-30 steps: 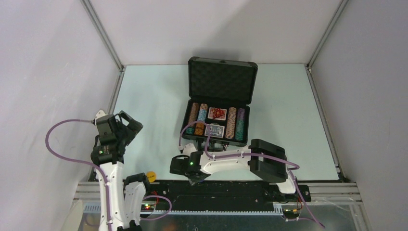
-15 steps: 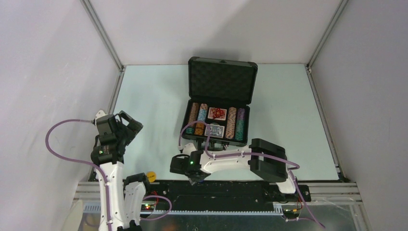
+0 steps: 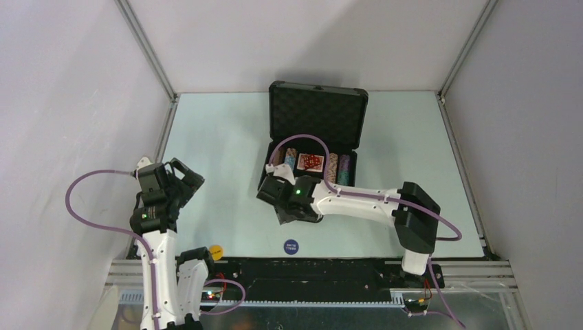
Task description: Pack up texas hold em set
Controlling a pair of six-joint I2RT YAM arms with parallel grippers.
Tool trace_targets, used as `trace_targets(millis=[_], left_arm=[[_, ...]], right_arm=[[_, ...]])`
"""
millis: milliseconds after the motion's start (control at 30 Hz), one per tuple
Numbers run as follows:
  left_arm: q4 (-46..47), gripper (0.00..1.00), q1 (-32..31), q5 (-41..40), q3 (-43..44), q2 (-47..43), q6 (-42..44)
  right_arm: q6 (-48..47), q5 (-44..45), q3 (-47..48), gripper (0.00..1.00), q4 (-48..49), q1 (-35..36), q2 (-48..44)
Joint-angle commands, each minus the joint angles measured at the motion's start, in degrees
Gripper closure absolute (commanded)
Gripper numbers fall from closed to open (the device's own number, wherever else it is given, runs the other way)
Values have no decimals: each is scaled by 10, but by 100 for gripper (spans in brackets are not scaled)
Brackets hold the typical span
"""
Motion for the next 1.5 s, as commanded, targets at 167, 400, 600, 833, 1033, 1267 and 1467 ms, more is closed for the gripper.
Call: trace_targets(millis=[167,400,600,833,1033,1267,1467], left_arm=[[17,2,-2,4,-1,2,8],[18,2,-2,5,-4,0,9],[18,2,-2,5,-5,-1,9],[23,2,-2,8,-10,3,8],[24,2,-2,8,-12,4,8],[23,2,-1,8,-14,-1,8],[24,2,-2,8,-14,0,7]], right_arm=[[17,-23,-46,38,38,16,-5],[56,20,-79,54,108,31,44],[66,16,-79,57,123,39,70],[82,-6,-100,63,98,59,72],[103,-16,-108,65,73,85,57],[122,-13,-118,65,57,94,25],[129,7,-119,48,52,89,7]])
